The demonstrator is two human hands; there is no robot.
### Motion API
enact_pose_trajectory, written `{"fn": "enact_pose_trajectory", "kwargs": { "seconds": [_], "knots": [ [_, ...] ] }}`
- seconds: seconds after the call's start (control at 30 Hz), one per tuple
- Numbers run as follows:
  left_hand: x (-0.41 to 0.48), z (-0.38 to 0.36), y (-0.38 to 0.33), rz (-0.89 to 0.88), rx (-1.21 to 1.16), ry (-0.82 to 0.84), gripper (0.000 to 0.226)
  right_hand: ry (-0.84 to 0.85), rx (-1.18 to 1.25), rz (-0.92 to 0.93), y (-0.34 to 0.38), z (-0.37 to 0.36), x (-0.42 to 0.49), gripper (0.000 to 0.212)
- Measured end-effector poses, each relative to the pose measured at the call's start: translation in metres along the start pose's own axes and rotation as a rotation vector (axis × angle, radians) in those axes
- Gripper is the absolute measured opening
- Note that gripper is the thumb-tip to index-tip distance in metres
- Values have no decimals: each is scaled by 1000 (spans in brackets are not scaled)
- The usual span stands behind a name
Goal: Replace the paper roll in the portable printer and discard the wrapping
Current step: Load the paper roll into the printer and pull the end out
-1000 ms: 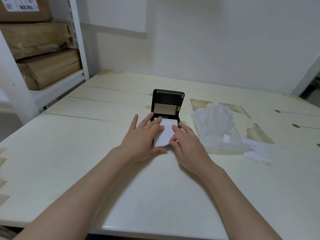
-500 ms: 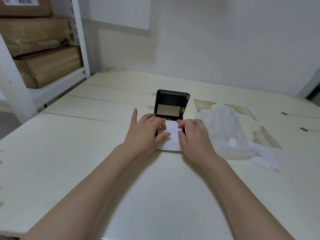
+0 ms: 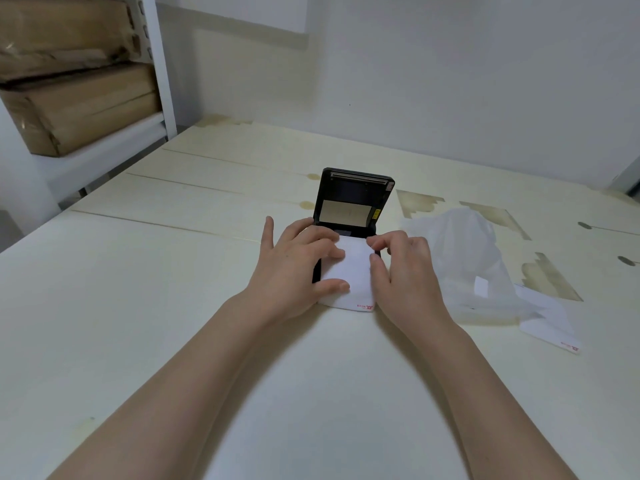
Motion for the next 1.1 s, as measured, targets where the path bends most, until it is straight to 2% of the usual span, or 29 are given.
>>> {"fn": "enact_pose_trajectory", "kwargs": {
  "seconds": [0.13, 0.23, 0.3, 0.4, 0.5, 0.67, 0.73, 0.83, 0.87, 0.9, 1.03, 1.1],
  "knots": [
    [0, 2, 0, 3, -25, -25, 39, 8, -8, -3, 2, 0, 0, 30],
    [2, 3, -1, -1, -25, -37, 38, 122, -29, 15, -2, -13, 4, 42],
    [1, 2, -2, -2, -7, -35, 49, 167, -76, 59, -4, -20, 5, 42],
    [-2, -3, -1, 11, 44, 10, 65, 147, -106, 92, -5, -18, 4, 41],
    [-3, -8, 2, 14, 62, 75, 68, 105, -112, 127, -4, -15, -1, 39],
    [-6, -6, 3, 19, 52, 92, 68, 71, -58, 128, -5, -14, -6, 35],
    [-7, -6, 3, 28, 40, 91, 69, -12, -25, 99, -5, -5, -2, 33],
    [-7, -4, 4, 33, 16, 82, 71, -283, 36, 48, 2, 30, 14, 36],
    [-8, -4, 5, 37, 6, 83, 74, -317, 46, 38, 5, 40, 24, 40],
    [-8, -4, 4, 41, -7, 82, 78, -292, 51, 30, 7, 46, 36, 43],
    [-9, -1, 4, 50, -57, 22, 105, 24, 0, 50, 7, 36, 76, 47],
    [-9, 4, 6, 83, -88, -36, 123, 62, -26, 64, 6, 28, 77, 42]
  ]
}}
Point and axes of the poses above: each hand's wrist, its own x-axis towards the middle knuckle, its own z-axis out of the back of the hand, y = z × x, the point moved 7 cm from there along x, towards the middle knuckle, and after that the axes turned 12 degrees about z, right-handed, at the moved point
